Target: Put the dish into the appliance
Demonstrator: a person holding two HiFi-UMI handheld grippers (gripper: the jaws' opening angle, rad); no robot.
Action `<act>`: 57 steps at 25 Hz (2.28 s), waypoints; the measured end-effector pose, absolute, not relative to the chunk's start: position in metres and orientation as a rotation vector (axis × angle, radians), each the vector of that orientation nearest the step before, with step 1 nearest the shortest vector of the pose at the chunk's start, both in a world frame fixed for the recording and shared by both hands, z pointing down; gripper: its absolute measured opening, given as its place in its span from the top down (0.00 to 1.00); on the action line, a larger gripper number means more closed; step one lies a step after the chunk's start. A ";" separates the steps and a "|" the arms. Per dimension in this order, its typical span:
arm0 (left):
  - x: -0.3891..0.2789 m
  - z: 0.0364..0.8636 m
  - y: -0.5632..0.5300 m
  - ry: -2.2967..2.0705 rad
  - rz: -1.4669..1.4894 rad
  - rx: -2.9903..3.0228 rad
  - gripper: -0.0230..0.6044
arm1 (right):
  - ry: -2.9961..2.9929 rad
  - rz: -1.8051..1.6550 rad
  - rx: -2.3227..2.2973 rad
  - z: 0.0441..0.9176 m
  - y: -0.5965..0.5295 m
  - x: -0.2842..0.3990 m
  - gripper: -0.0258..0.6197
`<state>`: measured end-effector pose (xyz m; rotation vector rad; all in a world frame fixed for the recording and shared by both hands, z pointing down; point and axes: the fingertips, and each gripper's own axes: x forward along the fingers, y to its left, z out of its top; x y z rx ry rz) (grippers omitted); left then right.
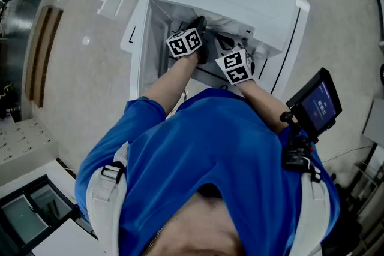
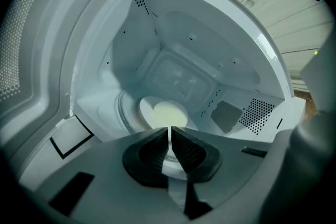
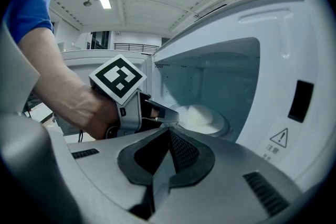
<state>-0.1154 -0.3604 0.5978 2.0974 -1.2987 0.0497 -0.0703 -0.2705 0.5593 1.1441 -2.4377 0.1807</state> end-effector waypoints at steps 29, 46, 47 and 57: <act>-0.110 0.569 -0.335 -1.256 -0.044 2.135 0.93 | -2.429 0.241 1.273 0.547 -0.286 -0.043 0.96; -0.107 0.518 -0.309 -1.204 -0.059 2.295 0.94 | -2.463 0.306 1.438 0.513 -0.290 -0.017 0.96; -0.108 0.516 -0.309 -1.201 -0.059 2.296 0.95 | -2.461 0.308 1.447 0.511 -0.291 -0.016 0.96; -0.095 0.513 -0.313 -1.161 -0.056 2.326 0.95 | -2.457 0.299 1.490 0.506 -0.295 -0.006 0.96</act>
